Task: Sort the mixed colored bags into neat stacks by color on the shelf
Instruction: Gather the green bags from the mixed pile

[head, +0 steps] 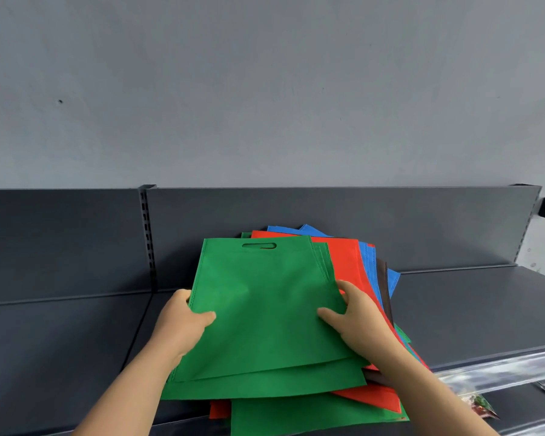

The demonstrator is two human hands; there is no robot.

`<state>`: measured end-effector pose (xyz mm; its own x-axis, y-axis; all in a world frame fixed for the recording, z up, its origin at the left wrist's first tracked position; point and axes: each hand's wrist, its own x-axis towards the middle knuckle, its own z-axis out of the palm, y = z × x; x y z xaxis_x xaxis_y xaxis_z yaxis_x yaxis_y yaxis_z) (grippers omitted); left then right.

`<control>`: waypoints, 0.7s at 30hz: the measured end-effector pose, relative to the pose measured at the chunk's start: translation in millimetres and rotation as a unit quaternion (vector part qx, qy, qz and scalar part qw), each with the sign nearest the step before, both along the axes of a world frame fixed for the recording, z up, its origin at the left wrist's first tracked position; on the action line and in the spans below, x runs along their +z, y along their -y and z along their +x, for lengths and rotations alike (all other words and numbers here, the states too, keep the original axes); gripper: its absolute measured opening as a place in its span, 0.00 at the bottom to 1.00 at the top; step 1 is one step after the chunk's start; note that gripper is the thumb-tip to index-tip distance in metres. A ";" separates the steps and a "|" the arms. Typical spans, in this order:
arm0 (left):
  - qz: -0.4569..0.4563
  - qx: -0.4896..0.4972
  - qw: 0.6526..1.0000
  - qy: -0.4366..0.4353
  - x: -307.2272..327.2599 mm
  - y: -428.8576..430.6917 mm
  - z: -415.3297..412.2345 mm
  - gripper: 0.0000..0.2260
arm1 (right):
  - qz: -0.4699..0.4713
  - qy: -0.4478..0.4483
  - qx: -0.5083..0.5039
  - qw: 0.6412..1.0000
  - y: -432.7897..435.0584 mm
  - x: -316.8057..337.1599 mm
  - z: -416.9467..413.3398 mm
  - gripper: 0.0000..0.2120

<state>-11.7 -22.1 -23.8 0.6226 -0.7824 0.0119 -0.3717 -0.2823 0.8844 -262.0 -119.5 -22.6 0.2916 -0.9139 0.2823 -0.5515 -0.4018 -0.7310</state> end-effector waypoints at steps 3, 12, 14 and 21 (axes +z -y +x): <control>-0.046 -0.012 0.998 -0.031 2.8 -5.5 2.1 0.22 | -0.032 0.029 0.008 0.999 0.9 1.6 6.8 0.29; -0.096 -0.036 0.995 -0.015 15.4 -39.9 37.3 0.32 | -0.065 0.068 0.022 0.995 -22.5 21.4 41.4 0.25; -0.105 -0.030 0.994 -0.009 16.8 -52.7 51.5 0.29 | -0.066 0.068 0.031 0.995 -30.4 21.7 59.4 0.26; -0.103 0.007 0.994 -0.041 23.9 -120.9 126.4 0.27 | -0.046 0.092 0.069 0.992 -69.8 18.7 151.3 0.27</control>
